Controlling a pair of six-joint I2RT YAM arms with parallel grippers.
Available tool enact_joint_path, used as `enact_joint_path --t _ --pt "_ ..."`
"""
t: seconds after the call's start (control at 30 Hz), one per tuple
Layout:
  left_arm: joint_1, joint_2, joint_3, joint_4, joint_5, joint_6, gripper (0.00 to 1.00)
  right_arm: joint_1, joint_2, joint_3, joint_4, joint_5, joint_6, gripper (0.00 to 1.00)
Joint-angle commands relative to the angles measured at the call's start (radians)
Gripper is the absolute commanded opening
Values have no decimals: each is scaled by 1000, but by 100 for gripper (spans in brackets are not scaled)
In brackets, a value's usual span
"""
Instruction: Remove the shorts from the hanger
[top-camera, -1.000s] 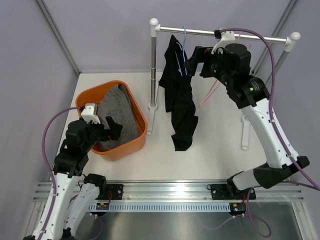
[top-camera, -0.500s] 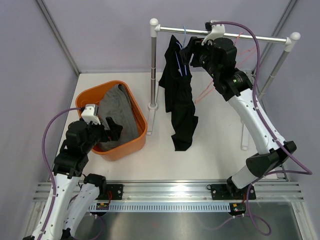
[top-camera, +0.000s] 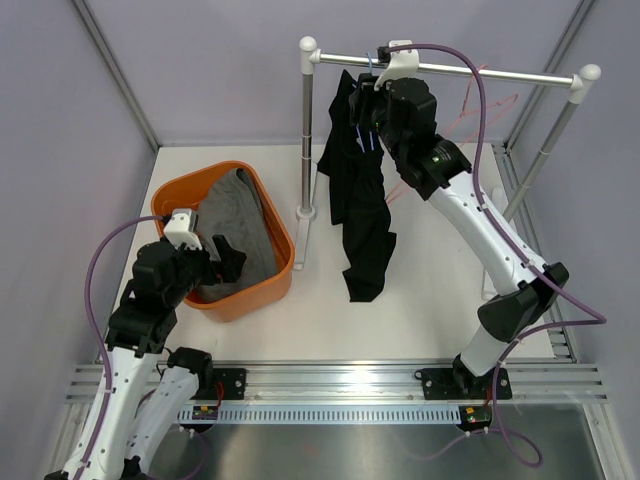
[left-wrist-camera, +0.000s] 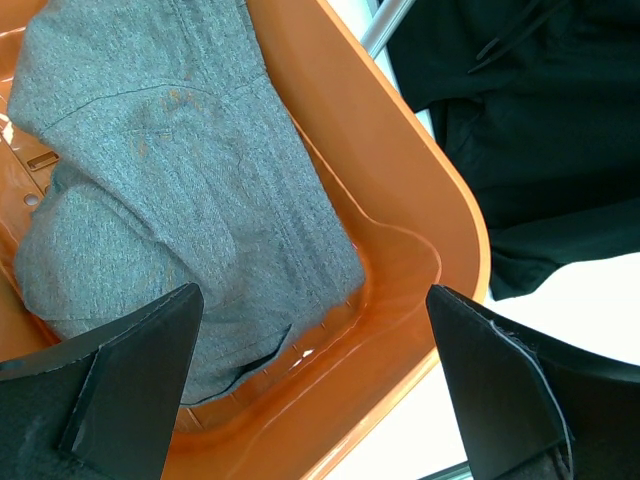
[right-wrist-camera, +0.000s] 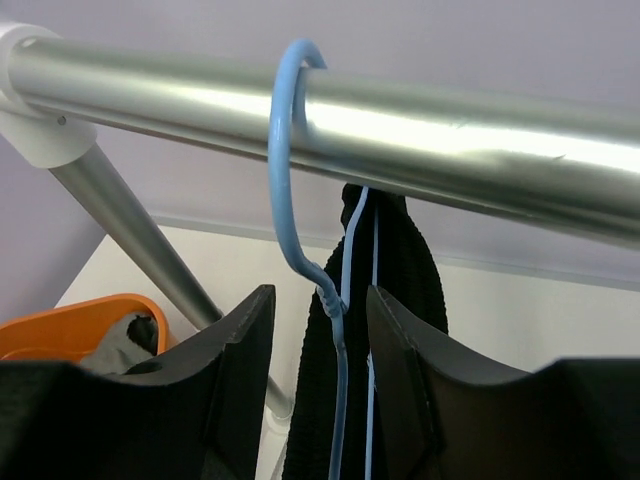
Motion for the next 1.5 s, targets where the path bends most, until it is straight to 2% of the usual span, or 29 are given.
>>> enact_joint_path --t 0.0,0.23,0.53,0.77,0.87,1.0,1.47 --pt "-5 -10 -8 38 -4 3 99 13 12 40 88 105 -54 47" --pt "-7 -10 -9 39 1 6 99 14 50 52 88 124 -66 40" --pt "-8 -16 -9 39 -2 4 99 14 65 48 100 143 -75 39" --pt "-11 -16 -11 39 -4 4 99 16 62 37 125 147 -89 32" --pt "-11 -15 -11 39 -5 4 99 16 62 40 123 151 -94 22" --pt "-13 -15 -11 39 -5 4 99 16 64 49 103 144 -95 0" --pt "-17 -13 -11 39 -5 4 99 50 -59 63 88 163 -138 0"
